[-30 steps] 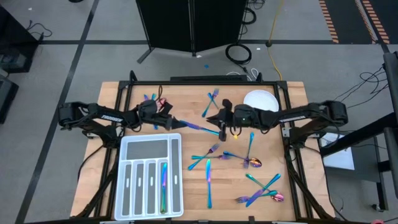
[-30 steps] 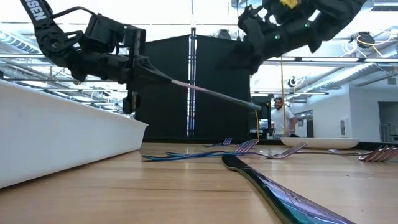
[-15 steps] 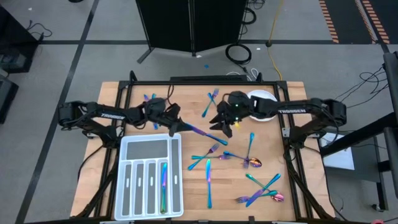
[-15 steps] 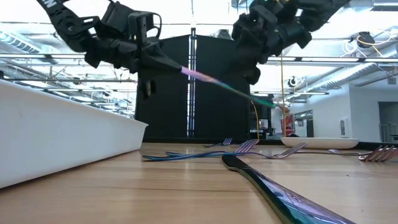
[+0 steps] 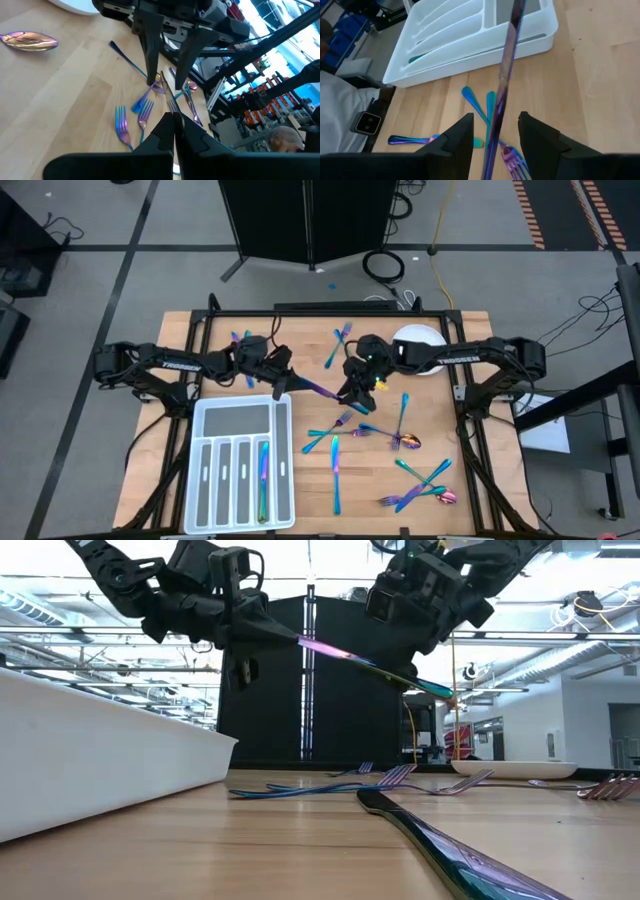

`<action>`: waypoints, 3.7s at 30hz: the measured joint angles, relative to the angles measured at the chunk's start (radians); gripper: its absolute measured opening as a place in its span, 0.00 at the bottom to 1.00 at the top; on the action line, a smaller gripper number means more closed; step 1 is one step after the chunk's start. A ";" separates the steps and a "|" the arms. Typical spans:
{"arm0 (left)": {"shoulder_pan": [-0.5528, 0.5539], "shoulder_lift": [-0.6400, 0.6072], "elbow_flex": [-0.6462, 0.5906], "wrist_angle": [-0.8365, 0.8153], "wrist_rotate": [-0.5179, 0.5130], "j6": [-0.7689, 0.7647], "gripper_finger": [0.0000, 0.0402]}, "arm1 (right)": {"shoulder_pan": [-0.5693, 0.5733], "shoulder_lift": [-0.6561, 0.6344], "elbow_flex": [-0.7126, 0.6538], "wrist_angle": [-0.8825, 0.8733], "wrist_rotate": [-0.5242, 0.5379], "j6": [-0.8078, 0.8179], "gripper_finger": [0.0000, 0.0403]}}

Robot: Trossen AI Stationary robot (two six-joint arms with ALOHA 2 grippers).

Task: Sort silverware
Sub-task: Put the top right iridescent knife into the cutlery tray

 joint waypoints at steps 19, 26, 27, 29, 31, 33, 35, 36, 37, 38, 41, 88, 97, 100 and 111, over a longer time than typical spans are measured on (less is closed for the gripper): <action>-0.001 0.001 0.000 0.010 0.000 0.194 0.09 | 0.008 0.000 0.000 -0.030 0.113 -0.106 0.01; 0.038 -0.027 0.000 -0.023 0.025 0.232 0.29 | 0.008 0.000 0.000 -0.056 0.161 -0.089 0.00; 0.050 -0.043 0.000 -0.051 0.033 0.255 0.31 | 0.005 0.000 0.000 -0.062 0.161 -0.089 0.00; 0.076 -0.082 0.000 -0.132 0.042 0.296 0.34 | 0.000 -0.004 -0.002 -0.074 0.166 -0.084 0.00; 0.104 -0.134 0.000 -0.221 0.041 0.321 0.35 | -0.002 -0.013 -0.011 -0.073 0.177 -0.082 0.00; 0.129 -0.195 -0.004 -0.296 0.040 0.330 0.35 | -0.002 -0.039 -0.035 -0.072 0.226 -0.073 0.00; 0.140 -0.268 -0.031 -0.312 0.040 0.320 0.35 | -0.002 -0.064 -0.068 -0.040 0.259 -0.059 0.00; 0.140 -0.309 -0.050 -0.313 0.039 0.310 0.35 | -0.001 -0.081 -0.090 -0.011 0.266 -0.054 0.00; 0.137 -0.350 -0.068 -0.316 0.032 0.304 0.35 | -0.001 -0.098 -0.118 0.028 0.265 -0.047 0.00; 0.132 -0.389 -0.087 -0.308 0.018 0.295 0.35 | -0.001 -0.114 -0.145 0.087 0.263 -0.034 0.00; 0.097 -0.502 -0.179 -0.198 -0.059 0.243 0.35 | -0.001 -0.150 -0.232 0.349 0.265 0.026 0.00; -0.166 -0.251 -0.246 0.441 -0.491 0.304 0.13 | 0.123 0.279 0.093 0.942 0.421 0.254 0.01; -0.164 -0.251 -0.246 0.439 -0.492 0.305 0.02 | 0.113 0.279 0.093 0.934 0.415 0.253 0.11; -0.159 -0.260 -0.247 0.431 -0.495 0.305 0.01 | 0.094 0.263 0.093 0.897 0.405 0.219 0.17; 0.002 -0.556 -0.060 -0.263 -0.360 -0.076 0.01 | 0.071 0.204 0.093 0.507 0.361 0.116 0.35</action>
